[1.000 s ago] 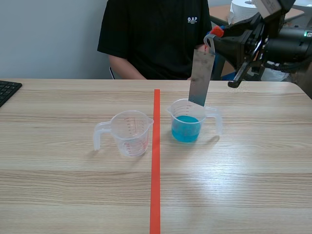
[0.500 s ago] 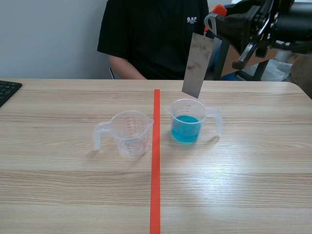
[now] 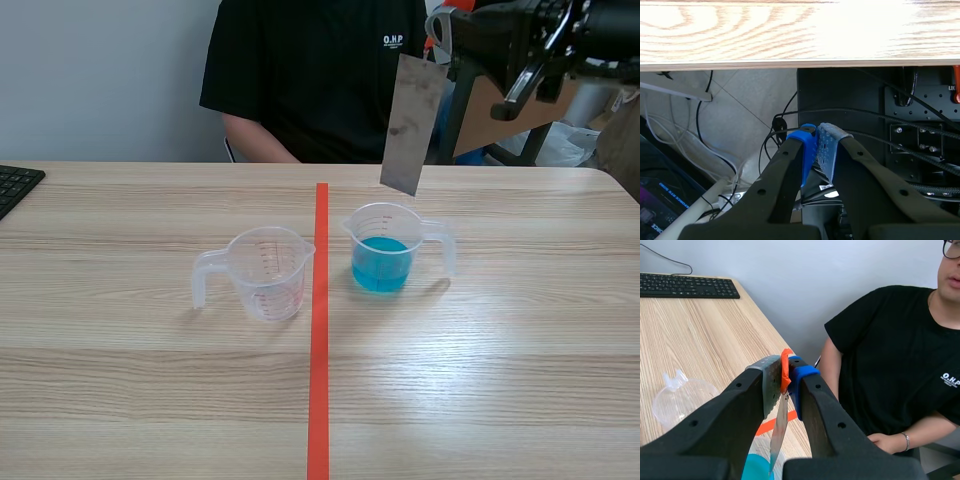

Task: Do the redox reaction experiment.

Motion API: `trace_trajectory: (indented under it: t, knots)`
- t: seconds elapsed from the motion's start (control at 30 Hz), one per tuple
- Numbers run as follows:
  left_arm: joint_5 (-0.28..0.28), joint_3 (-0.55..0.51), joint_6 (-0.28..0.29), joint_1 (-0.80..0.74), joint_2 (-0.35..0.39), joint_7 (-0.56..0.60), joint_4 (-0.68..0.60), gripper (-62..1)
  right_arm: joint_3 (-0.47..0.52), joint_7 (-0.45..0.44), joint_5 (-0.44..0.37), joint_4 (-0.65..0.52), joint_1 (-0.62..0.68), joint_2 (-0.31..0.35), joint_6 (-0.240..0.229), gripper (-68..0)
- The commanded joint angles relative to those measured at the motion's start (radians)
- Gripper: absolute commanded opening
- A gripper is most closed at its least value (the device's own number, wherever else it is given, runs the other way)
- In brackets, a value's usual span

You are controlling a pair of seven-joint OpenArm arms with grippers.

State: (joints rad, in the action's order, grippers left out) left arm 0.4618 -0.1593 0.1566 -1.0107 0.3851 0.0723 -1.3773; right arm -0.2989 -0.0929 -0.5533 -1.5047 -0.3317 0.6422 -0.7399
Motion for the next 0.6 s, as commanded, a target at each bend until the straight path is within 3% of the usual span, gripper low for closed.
trace_trajectory:
  t: [0.0, 0.17, 0.4, 0.57]
  knots:
    - [0.002, 0.002, 0.011, 0.000, 0.021, 0.014, -0.010, -56.9, 0.002, 0.003, -0.028, -0.021, -0.011, 0.014, -0.006, -66.2]
    - [0.002, 0.002, 0.074, 0.031, 0.128, 0.013, -0.012, -56.9, 0.002, 0.015, -0.040, -0.021, -0.011, 0.014, -0.006, -66.2]
    - [0.002, 0.002, 0.095, 0.137, 0.321, 0.014, -0.012, -56.9, 0.002, 0.021, -0.042, -0.021, -0.011, 0.014, -0.006, -66.2]
    - [0.002, 0.003, 0.195, 0.237, 0.444, 0.034, -0.012, -56.9, 0.002, 0.021, -0.042, -0.021, -0.011, 0.014, -0.006, -66.2]
